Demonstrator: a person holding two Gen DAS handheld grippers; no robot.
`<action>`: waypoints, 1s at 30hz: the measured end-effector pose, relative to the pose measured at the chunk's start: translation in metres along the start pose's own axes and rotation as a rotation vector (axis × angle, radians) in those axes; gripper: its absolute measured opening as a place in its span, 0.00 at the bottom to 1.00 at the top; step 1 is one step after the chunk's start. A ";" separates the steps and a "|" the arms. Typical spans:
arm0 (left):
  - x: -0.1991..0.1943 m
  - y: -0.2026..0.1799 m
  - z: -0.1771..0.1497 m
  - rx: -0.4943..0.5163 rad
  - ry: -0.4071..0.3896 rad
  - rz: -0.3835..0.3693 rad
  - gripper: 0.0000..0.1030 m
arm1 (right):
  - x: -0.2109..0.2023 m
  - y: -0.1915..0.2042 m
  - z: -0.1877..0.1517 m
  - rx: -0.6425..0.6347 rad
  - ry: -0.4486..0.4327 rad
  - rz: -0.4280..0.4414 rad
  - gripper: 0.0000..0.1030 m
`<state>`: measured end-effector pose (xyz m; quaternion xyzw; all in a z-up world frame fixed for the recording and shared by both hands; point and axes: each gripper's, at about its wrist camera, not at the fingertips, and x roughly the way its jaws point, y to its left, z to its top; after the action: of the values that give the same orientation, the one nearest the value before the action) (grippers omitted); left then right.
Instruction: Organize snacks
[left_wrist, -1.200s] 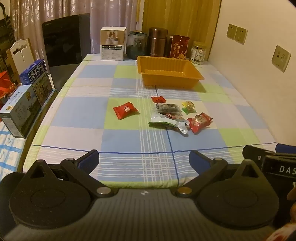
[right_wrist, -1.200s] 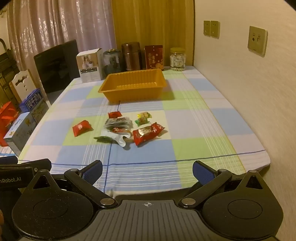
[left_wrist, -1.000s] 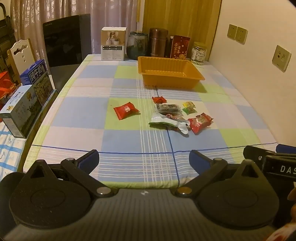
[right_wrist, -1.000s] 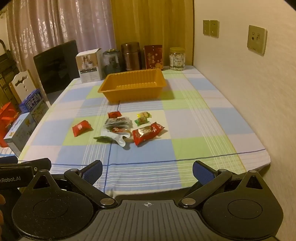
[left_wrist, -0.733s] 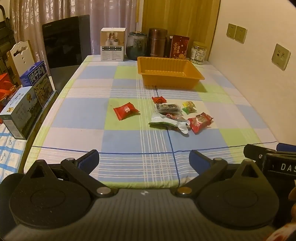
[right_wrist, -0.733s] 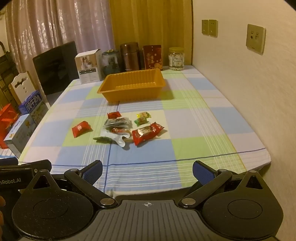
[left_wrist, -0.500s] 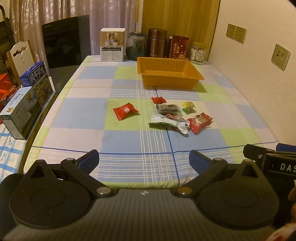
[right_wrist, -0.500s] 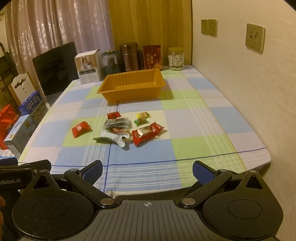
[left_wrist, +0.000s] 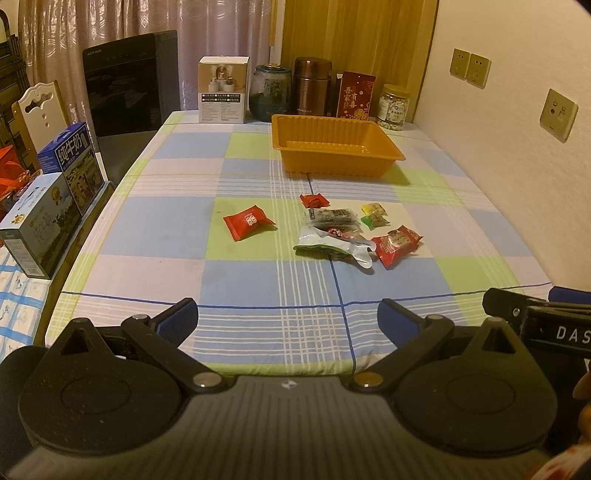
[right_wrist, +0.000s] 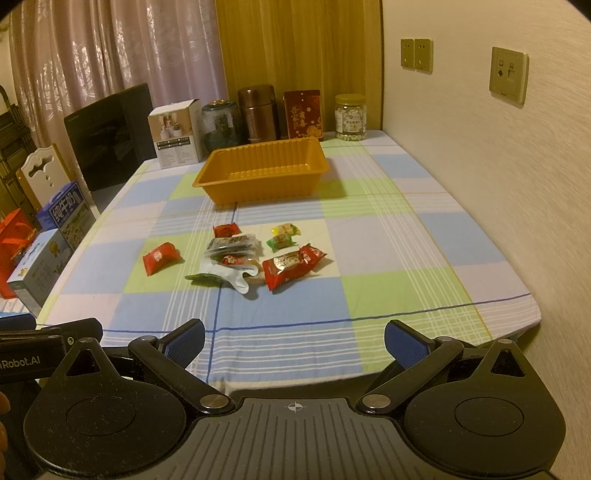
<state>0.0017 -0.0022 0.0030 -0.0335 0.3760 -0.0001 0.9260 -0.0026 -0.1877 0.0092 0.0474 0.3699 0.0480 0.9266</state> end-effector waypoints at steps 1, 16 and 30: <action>0.000 0.000 0.000 0.000 -0.001 0.001 1.00 | 0.001 -0.002 0.001 0.004 0.000 -0.001 1.00; 0.001 -0.003 0.000 0.000 -0.001 -0.001 1.00 | 0.001 -0.002 0.001 0.008 0.000 -0.001 1.00; 0.002 -0.007 0.001 0.000 0.002 -0.004 1.00 | 0.001 -0.002 0.001 0.008 0.000 0.000 1.00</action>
<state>0.0041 -0.0088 0.0028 -0.0343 0.3768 -0.0020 0.9257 -0.0007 -0.1900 0.0092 0.0511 0.3701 0.0466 0.9264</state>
